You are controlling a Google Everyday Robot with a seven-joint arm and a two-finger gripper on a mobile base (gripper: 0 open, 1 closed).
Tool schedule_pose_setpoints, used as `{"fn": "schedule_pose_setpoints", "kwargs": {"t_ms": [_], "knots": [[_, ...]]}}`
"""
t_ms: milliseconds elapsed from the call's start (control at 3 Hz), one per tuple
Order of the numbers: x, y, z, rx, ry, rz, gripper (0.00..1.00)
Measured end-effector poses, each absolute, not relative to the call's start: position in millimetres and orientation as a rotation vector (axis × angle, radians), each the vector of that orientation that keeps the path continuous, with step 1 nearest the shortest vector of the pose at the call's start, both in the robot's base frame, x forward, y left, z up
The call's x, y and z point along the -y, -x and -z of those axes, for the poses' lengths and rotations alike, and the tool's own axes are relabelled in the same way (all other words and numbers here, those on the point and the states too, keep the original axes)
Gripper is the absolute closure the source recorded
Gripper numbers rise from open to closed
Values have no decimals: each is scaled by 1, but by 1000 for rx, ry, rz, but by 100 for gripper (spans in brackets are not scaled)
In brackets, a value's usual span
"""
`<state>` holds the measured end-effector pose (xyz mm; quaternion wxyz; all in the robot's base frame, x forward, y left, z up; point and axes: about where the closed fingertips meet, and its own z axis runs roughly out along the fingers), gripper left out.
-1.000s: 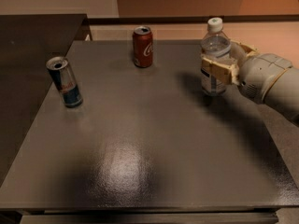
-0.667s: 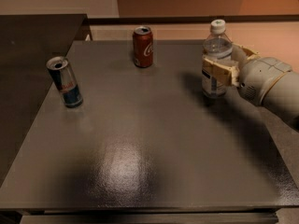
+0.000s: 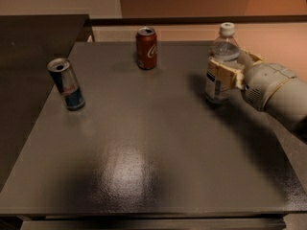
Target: Place blue plastic bottle upright
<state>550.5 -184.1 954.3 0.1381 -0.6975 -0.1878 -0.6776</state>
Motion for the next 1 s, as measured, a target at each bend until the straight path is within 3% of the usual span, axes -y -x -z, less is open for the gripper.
{"fn": "schedule_pose_setpoints", "kwargs": {"t_ms": [1000], "knots": [[185, -553, -943, 473, 2005, 1975, 14]]}}
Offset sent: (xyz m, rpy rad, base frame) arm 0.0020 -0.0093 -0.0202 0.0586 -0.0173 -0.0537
